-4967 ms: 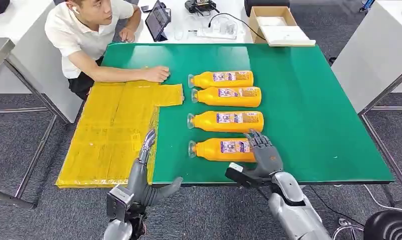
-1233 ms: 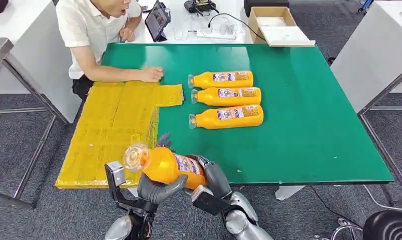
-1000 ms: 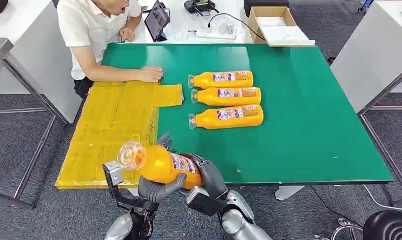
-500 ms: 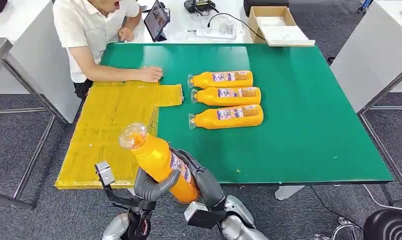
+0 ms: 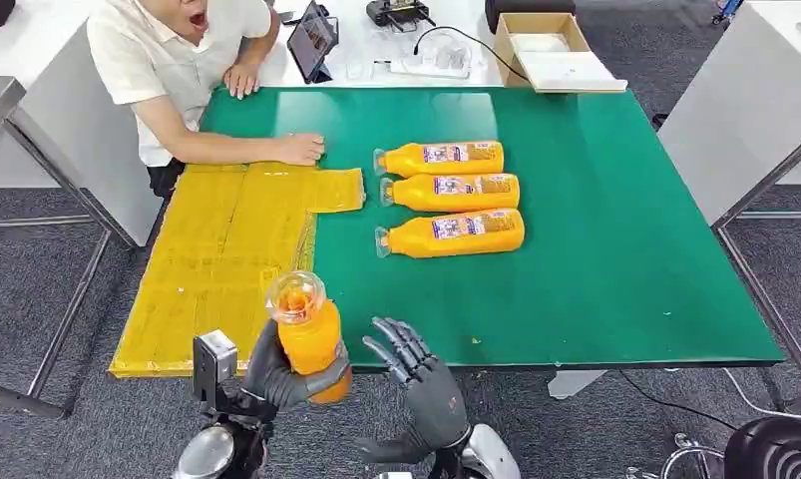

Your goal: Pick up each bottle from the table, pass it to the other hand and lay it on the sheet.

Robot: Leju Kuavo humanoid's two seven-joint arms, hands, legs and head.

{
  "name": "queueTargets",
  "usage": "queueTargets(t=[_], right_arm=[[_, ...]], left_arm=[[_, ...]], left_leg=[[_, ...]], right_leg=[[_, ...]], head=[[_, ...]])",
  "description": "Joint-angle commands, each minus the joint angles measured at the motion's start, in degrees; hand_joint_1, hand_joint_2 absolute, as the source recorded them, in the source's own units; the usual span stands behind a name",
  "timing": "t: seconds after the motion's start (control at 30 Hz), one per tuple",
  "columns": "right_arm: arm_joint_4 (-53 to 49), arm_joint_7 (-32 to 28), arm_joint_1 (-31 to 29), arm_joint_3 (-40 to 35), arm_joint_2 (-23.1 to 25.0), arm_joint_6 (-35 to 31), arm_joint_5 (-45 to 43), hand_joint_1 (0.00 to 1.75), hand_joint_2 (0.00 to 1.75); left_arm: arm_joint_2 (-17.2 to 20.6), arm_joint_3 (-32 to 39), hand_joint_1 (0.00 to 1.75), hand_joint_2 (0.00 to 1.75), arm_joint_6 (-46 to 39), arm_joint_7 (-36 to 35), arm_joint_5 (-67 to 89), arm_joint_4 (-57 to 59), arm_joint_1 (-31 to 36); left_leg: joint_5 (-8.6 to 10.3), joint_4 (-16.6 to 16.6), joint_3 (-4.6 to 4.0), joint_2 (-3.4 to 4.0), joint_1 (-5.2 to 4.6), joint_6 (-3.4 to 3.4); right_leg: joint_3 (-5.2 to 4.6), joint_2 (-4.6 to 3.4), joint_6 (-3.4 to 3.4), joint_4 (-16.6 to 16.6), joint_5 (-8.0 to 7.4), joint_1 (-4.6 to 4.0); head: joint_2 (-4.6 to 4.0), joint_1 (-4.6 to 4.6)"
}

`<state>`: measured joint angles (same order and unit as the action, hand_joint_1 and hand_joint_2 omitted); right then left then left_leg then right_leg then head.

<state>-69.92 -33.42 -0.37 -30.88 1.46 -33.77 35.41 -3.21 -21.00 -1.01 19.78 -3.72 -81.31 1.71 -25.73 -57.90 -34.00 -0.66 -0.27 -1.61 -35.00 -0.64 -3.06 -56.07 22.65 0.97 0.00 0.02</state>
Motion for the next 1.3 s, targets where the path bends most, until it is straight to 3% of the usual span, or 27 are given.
queueTargets(t=[0.03, 0.23, 0.37, 0.57, 0.63, 0.73, 0.77, 0.9, 1.13, 1.2, 1.3], right_arm=[[-13.7, -2.4, 5.8, 19.9, 4.3, -6.2, -10.9, 0.0, 0.0], [-14.4, -3.8, 5.5, 25.9, 5.4, -6.2, -11.4, 0.0, 0.0], [-11.4, -2.9, 3.8, 25.2, 5.4, -5.3, -8.4, 0.0, 0.0], [-11.2, -2.9, 3.8, 25.1, 5.5, -5.4, -8.3, 0.0, 0.0], [-9.7, -0.9, 3.1, 23.6, 4.7, -4.4, -5.1, 0.0, 0.0], [-1.1, 6.7, -1.6, 19.9, 2.3, -4.1, 7.5, 0.0, 0.0], [4.4, 11.5, -4.8, 18.2, 0.8, -3.4, 14.1, 0.0, 1.75], [15.2, 15.9, -12.8, 16.1, -0.9, -2.7, 19.4, 0.0, 1.75], [14.7, 16.5, -12.5, 15.8, -1.0, -2.5, 20.0, 0.0, 1.75], [15.1, 16.6, -13.6, 15.3, -0.8, -1.4, 19.9, 0.0, 1.75], [15.3, 16.7, -14.2, 14.9, 0.0, -0.3, 19.3, 0.0, 1.75]], left_arm=[[6.7, 7.7, 1.75, 1.75, -11.3, -1.3, 24.1, -9.7, -5.6], [7.3, 5.7, 1.75, 1.75, -17.3, -5.0, 38.0, -6.4, -2.1], [6.9, 5.3, 1.75, 1.75, -19.1, -7.9, 43.2, 0.9, 3.9], [6.9, 5.3, 1.75, 1.75, -19.1, -7.9, 43.2, 1.3, 3.9], [7.0, 4.4, 1.75, 1.75, -20.0, -9.9, 46.9, 3.8, 6.1], [6.3, 2.3, 1.75, 1.75, -17.4, -12.2, 51.1, 14.9, 14.5], [5.6, 1.2, 1.75, 1.75, -17.4, -13.9, 54.9, 21.4, 18.6], [1.9, 1.4, 1.75, 1.75, -16.9, -14.5, 56.8, 38.3, 27.4], [1.7, 1.4, 1.75, 1.75, -17.2, -14.7, 57.0, 40.6, 27.9], [0.9, 1.0, 1.71, 1.75, -18.6, -18.8, 59.9, 46.5, 30.5], [-0.5, 2.2, 1.75, 1.75, -17.7, -19.6, 59.7, 54.0, 33.5]], left_leg=[[-0.1, 0.0, 0.1, 0.17, 0.01, 0.09], [-0.03, 0.0, 0.06, -0.03, 0.01, 0.08], [0.03, 0.1, 0.06, -0.04, 0.01, 0.07], [0.0, 0.1, 0.11, 0.05, 0.01, 0.07], [-0.04, 0.1, 0.19, 0.07, 0.03, 0.09], [0.04, 0.1, 0.18, -0.06, 0.05, 0.09], [0.09, 0.1, 0.14, -0.09, 0.04, 0.07], [0.2, 0.2, 0.24, -0.08, 0.05, 0.08], [0.22, 0.1, 0.17, 0.02, 0.02, 0.03], [0.16, 0.1, 0.26, 0.02, 0.04, 0.07], [0.18, 0.0, 0.17, 0.02, 0.01, 0.05]], right_leg=[[0.05, -0.09, 0.1, -0.1, 0.07, -0.02], [0.08, 0.13, 0.09, 0.0, 0.07, -0.02], [0.1, 0.12, 0.08, 0.1, 0.01, -0.02], [0.12, 0.04, 0.07, 0.0, 0.01, -0.02], [0.2, 0.05, 0.1, 0.0, 0.05, -0.05], [0.24, 0.19, 0.09, 0.1, 0.0, -0.07], [0.2, 0.19, 0.07, 0.1, -0.04, -0.06], [0.33, 0.19, 0.09, 0.2, -0.17, -0.07], [0.22, 0.1, 0.15, 0.1, -0.19, -0.05], [0.31, 0.12, 0.19, 0.1, -0.13, -0.08], [0.22, 0.09, 0.16, 0.0, -0.14, -0.05]], head=[[0.0, 0.0], [0.0, 0.02], [0.0, 0.0], [0.0, 0.0], [-0.02, 0.0], [0.0, 0.02], [-0.02, 0.02], [-0.02, 0.0], [-0.02, 0.02], [-0.02, 0.0], [0.0, 0.02]])
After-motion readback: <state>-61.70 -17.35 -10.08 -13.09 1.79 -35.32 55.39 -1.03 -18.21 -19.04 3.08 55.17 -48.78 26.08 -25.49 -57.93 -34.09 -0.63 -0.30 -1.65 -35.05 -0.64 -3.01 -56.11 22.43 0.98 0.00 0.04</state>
